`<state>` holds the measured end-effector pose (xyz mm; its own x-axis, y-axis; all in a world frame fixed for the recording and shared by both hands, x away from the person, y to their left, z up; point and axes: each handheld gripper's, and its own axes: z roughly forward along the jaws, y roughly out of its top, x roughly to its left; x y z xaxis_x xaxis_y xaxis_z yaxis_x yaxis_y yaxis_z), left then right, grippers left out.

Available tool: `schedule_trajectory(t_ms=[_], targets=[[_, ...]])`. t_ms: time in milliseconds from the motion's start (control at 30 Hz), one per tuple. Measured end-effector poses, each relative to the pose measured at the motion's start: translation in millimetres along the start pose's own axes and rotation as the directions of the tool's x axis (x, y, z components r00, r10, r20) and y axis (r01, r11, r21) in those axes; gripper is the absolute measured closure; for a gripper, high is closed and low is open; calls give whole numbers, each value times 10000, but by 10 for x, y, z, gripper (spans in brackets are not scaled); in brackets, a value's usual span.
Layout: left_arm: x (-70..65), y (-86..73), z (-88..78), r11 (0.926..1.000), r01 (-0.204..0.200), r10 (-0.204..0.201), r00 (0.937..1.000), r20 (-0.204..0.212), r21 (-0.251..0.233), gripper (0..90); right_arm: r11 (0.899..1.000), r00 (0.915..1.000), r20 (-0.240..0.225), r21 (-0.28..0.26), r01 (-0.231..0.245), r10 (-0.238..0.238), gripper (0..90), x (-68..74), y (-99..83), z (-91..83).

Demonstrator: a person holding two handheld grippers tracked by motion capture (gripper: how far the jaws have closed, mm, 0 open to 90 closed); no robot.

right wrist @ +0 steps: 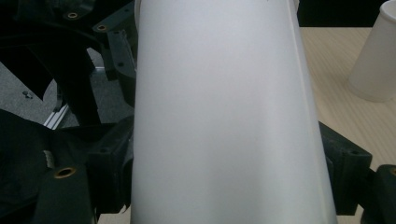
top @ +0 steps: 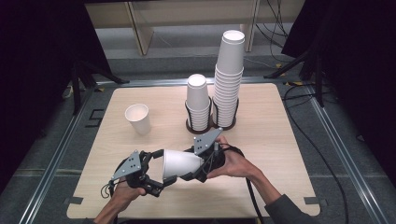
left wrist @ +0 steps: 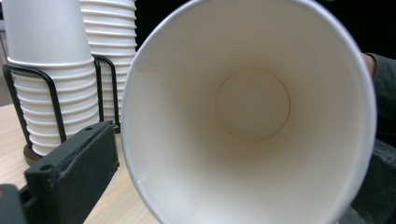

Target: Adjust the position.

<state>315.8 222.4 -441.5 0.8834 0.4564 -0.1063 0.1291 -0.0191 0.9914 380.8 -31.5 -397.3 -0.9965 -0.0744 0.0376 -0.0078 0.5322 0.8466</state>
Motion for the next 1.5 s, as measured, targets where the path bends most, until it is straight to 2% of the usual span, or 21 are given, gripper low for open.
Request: schedule_trajectory(t_ms=[100,233,300,400,433,467,500,533,567,700,733,800,900,933,1033,1200,1233,1333,1433,1467,1500], targets=[[-9,7,7,9996,214,-214,9998,-4,-189,1,10000,10000,-65,-85,-14,13,226,0,-3,21],[-14,13,4,9996,136,-135,9999,32,-246,1,9997,9998,-175,-234,-103,99,225,-2,-10,39],[-13,15,6,9992,267,-261,9995,190,-294,42,9991,9989,-333,-267,-332,323,225,0,-22,49],[-8,15,3,9988,407,-401,9989,227,-267,45,9988,9987,-379,-320,-364,352,225,-2,-31,61],[-1,17,-2,9986,453,-446,9986,279,-258,51,9991,9993,-302,-358,-217,206,226,-12,-36,62],[-2,18,-5,9975,623,-614,9977,299,-320,56,9983,9982,-354,-314,-497,486,227,1,-46,60],[11,24,-11,9976,590,-578,9977,356,-355,62,9974,9974,-399,-369,-620,605,228,2,-54,58],[15,32,-19,9975,610,-597,9975,374,-349,69,9976,9979,-478,-513,-466,442,229,-17,-58,62],[17,41,-24,9978,548,-533,9978,384,-371,80,9964,9970,-479,-559,-631,604,230,-16,-64,56],[-4,86,-35,9982,476,-462,9981,412,-356,117,9973,9981,-445,-573,-455,430,223,-22,-66,61],[-10,100,-31,9994,303,-295,9987,409,-188,131,9979,9982,-402,-445,-463,445,213,-23,-72,68],[-11,101,-28,9997,236,-232,9989,408,-89,134,9986,9988,-320,-362,-394,383,209,-23,-74,76],[-23,100,-15,9996,169,-175,9994,312,206,139,9990,9991,7,137,-418,417,194,3,-68,97],[-29,102,-9,9996,101,-108,9995,292,259,141,9992,9997,167,369,-166,160,191,-1,-64,121],[-33,110,-9,9986,-98,89,9998,179,523,142,9982,9993,363,594,-99,78,184,6,-62,132],[-23,116,-20,9983,-62,54,9999,142,572,142,9951,9986,529,984,-39,-13,182,30,-55,136],[-27,114,-17,9985,-28,20,9999,143,549,142,9945,9981,583,1034,149,-210,196,25,-53,135],[-20,100,7,9996,6,-16,9994,350,284,141,9940,9979,570,1068,253,-315,216,26,-58,137],[-20,100,6,9995,62,-73,9994,340,301,139,9939,9985,481,1081,222,-275,223,32,-62,131],[-15,113,-15,9984,-2,-12,9997,246,572,136,9936,9974,553,1061,394,-455,225,25,-58,124],[-10,107,-8,9992,101,-113,9995,299,400,131,9938,9973,540,1024,432,-489,226,24,-57,122]])
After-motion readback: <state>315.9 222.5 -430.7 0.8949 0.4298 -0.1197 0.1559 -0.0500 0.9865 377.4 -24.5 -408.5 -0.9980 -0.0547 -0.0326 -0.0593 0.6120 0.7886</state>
